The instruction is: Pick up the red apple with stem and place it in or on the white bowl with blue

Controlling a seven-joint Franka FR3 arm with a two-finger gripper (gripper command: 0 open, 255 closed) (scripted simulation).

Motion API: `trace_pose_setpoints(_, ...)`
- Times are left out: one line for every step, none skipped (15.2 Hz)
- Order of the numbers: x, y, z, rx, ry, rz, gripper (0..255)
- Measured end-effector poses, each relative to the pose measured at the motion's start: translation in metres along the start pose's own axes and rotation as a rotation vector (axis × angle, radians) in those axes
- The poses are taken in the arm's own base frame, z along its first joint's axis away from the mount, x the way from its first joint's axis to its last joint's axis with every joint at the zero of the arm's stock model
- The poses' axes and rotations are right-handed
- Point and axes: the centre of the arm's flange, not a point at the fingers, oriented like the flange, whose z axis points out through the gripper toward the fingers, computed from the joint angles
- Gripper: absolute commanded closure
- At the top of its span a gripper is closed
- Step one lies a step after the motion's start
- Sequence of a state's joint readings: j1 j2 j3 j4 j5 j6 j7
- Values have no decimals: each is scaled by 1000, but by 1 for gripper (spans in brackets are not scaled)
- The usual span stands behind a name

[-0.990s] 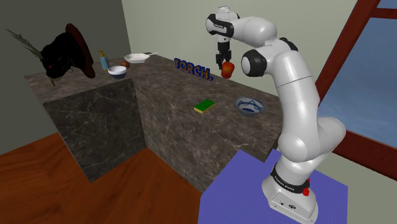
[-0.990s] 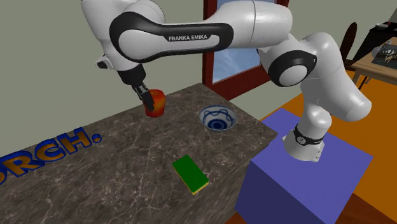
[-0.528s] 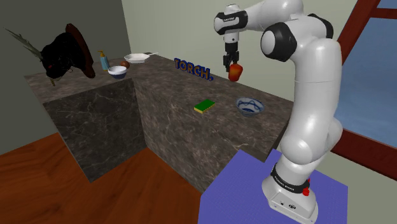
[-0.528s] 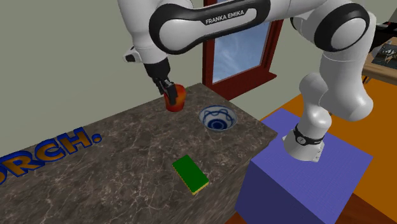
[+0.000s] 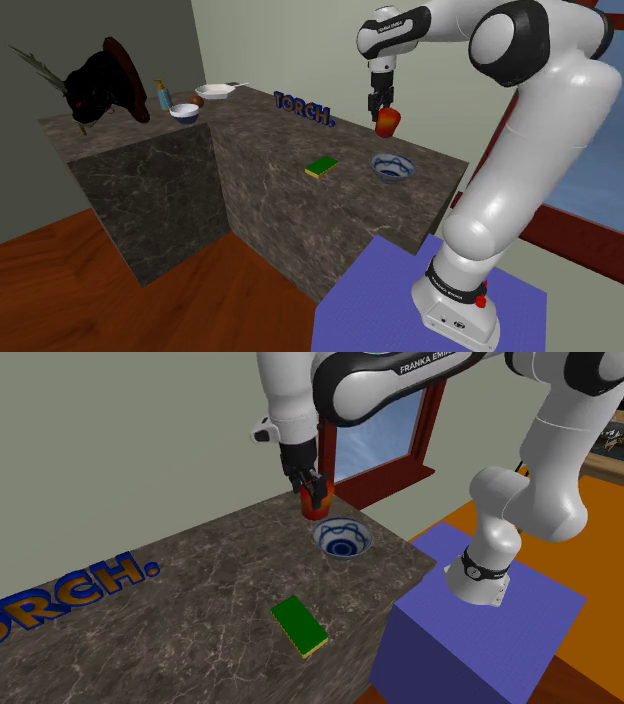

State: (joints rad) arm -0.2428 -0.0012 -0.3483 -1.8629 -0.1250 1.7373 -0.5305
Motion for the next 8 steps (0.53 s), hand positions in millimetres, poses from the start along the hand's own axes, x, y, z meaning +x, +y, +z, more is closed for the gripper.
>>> trace_pose_setpoints(-11,-5,2,0,0,0,255)
trace_pose_setpoints(-25,-9,3,0,0,0,255)
trace_pose_setpoints(-35,-14,3,1,0,0,255)
trace_pose_setpoints(-47,-19,5,1,0,0,255)
trace_pose_setpoints(-60,-24,6,1,0,0,255)
trace_pose_setpoints(-65,-27,9,0,0,0,255)
trace_pose_setpoints(-68,-30,11,0,0,0,255)
trace_pose_setpoints(-70,-32,16,0,0,-1,255)
